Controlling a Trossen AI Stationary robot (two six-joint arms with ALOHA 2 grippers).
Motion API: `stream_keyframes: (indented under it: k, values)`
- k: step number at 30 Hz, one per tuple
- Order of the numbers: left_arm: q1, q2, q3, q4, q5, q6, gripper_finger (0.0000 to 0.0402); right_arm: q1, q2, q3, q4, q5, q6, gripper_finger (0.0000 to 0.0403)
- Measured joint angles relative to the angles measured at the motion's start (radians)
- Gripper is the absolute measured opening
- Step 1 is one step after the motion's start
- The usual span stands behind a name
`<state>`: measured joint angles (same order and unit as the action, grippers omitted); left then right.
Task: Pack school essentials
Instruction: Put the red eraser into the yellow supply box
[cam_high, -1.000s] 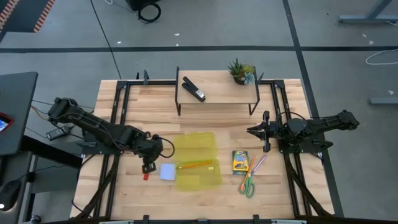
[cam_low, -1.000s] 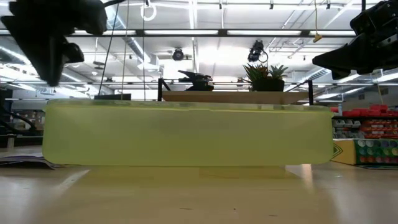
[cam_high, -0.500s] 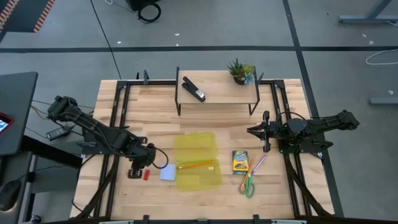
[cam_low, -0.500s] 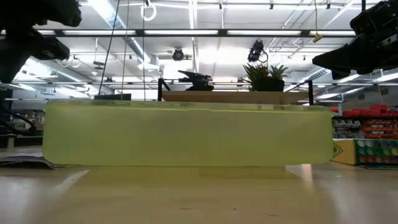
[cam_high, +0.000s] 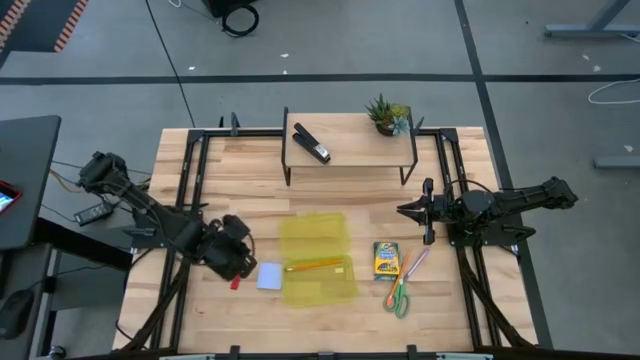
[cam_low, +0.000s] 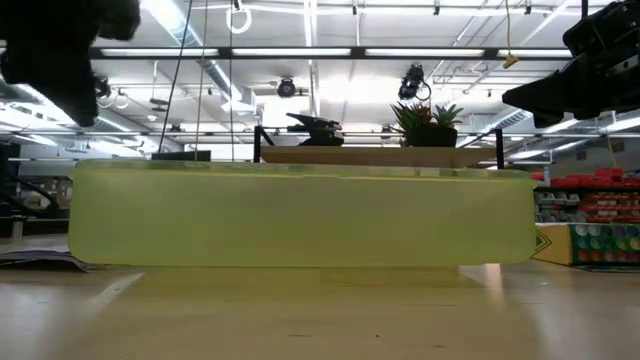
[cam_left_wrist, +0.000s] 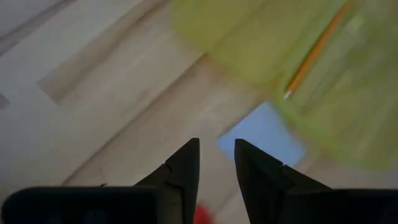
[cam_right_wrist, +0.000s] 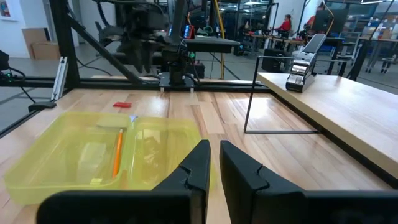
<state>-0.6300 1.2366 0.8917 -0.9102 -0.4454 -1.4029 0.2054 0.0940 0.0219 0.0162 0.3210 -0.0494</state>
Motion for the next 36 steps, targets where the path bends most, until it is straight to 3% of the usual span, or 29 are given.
stream_keyframes:
  k: [4,8,10,15,18,23,27,36]
  values:
    - [-0.088,0.0,0.0,0.017,-0.101,-0.172,0.0098,0.0,0.0,0.0,0.0,0.0,0.0,0.0042]
    - [-0.156,0.0,0.0,0.0,-0.103,-0.346,0.0086,0.0,0.0,0.0,0.0,0.0,0.0,0.0042]
    - [-0.179,0.0,0.0,-0.014,-0.056,-0.449,0.0083,0.0,0.0,0.0,0.0,0.0,0.0,0.0042]
    - [-0.188,0.011,0.0,-0.088,0.173,-0.649,0.0105,0.0,0.0,0.0,0.0,0.0,0.0,0.0042]
    - [-0.168,0.025,0.0,-0.082,0.245,-0.655,0.0134,0.0,0.0,0.0,0.0,0.0,0.0,0.0042]
    - [-0.12,0.068,0.001,-0.061,0.276,-0.655,0.0196,0.0,0.0,0.0,0.0,0.0,0.0,0.0042]
    - [-0.084,0.128,0.001,-0.042,0.374,-0.65,0.0231,0.0,0.0,0.0,0.0,0.0,0.0,0.0042]
    - [-0.078,0.275,0.001,0.023,0.401,-0.632,0.0217,0.0,0.0,0.0,0.0,0.0,0.0,0.0042]
